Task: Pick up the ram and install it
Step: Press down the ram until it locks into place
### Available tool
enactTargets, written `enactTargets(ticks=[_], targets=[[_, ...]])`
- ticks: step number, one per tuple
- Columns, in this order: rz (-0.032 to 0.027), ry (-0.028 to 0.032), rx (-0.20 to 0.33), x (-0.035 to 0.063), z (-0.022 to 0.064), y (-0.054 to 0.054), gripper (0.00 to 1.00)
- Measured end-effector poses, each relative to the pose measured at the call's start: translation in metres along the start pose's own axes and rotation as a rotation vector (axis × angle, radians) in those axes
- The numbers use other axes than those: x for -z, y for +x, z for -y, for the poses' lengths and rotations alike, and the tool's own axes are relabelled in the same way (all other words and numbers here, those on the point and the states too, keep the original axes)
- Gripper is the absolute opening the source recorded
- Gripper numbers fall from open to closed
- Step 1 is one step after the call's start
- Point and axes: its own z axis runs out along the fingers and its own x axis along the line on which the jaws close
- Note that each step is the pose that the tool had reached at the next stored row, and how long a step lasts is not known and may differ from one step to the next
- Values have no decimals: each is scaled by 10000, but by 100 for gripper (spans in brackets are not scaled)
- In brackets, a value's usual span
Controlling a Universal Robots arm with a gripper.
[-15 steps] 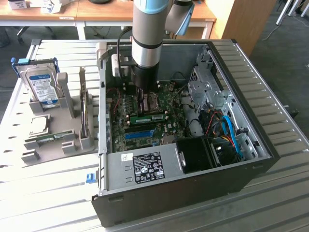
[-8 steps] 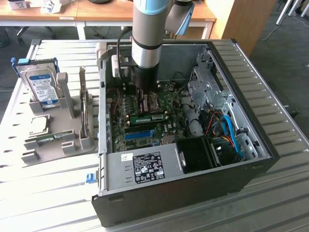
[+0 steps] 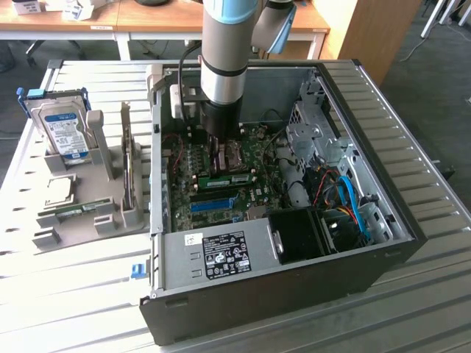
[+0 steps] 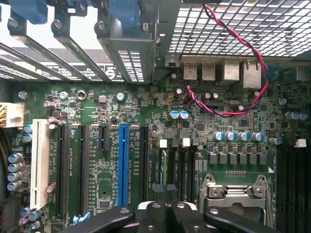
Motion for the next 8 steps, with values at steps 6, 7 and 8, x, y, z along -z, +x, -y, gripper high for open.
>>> enactTargets(ticks=[6, 7, 8], targets=[[3, 2, 0, -16, 1, 0, 11], [1, 1, 0, -18, 1, 0, 11], [0, 0, 0, -19, 1, 1, 11]])
